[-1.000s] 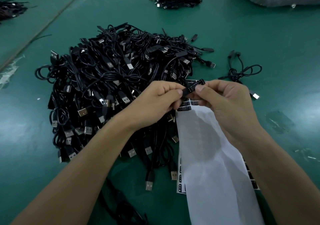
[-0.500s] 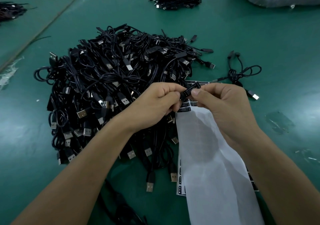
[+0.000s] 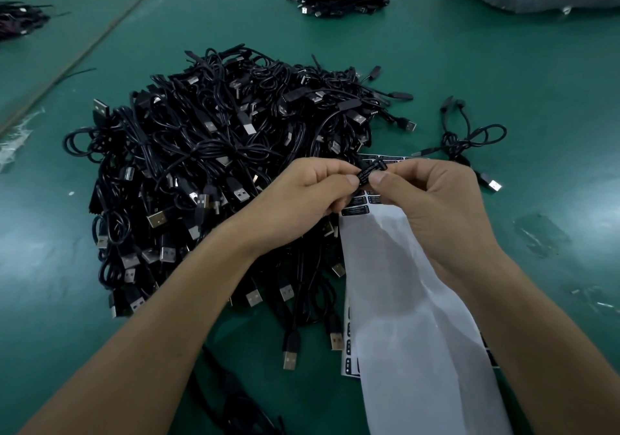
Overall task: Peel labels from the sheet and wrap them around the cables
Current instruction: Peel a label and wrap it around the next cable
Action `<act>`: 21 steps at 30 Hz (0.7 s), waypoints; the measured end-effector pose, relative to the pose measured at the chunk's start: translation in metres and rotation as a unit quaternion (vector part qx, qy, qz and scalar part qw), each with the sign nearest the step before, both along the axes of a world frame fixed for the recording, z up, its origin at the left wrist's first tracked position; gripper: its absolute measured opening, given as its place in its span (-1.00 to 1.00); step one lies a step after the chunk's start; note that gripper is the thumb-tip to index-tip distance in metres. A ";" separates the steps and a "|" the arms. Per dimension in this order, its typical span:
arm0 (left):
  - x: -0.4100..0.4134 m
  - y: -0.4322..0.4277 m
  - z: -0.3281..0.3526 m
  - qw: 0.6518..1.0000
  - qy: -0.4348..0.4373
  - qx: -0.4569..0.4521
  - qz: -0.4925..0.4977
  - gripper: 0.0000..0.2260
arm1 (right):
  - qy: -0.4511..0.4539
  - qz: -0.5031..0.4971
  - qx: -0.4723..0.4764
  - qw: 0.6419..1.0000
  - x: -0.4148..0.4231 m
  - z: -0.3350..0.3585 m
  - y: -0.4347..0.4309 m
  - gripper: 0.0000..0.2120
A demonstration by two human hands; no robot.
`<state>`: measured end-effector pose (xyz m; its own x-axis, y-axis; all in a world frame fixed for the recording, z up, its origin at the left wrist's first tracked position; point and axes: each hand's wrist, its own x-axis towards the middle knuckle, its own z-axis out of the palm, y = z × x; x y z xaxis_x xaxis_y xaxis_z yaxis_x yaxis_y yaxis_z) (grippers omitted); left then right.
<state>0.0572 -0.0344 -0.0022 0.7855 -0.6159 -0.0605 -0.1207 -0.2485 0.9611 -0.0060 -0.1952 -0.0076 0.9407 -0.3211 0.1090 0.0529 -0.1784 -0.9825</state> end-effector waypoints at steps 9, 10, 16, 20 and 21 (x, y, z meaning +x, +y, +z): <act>0.001 0.001 0.001 0.999 -0.024 0.015 -0.026 -0.79 | -0.006 -0.016 -0.007 1.000 0.000 0.000 0.002 -0.81; 0.001 0.002 0.001 0.999 -0.023 0.014 -0.030 -0.79 | -0.007 -0.017 -0.008 1.000 0.000 0.000 0.003 -0.81; 0.001 0.003 -0.001 0.999 -0.019 0.005 -0.049 -0.77 | -0.009 -0.017 -0.013 1.000 0.000 0.000 0.003 -0.80; 0.002 0.003 -0.001 0.999 -0.014 0.000 -0.052 -0.77 | -0.018 -0.014 -0.017 1.000 0.000 0.000 0.003 -0.74; 0.002 0.003 -0.002 0.999 -0.011 -0.002 -0.052 -0.77 | -0.019 -0.013 -0.017 1.000 0.000 0.000 0.003 -0.73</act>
<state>0.0588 -0.0313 -0.0039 0.7191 -0.6937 -0.0414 -0.1673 -0.2307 0.9585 -0.0062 -0.1924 -0.0076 0.9269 -0.3413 0.1561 0.0852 -0.2135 -0.9732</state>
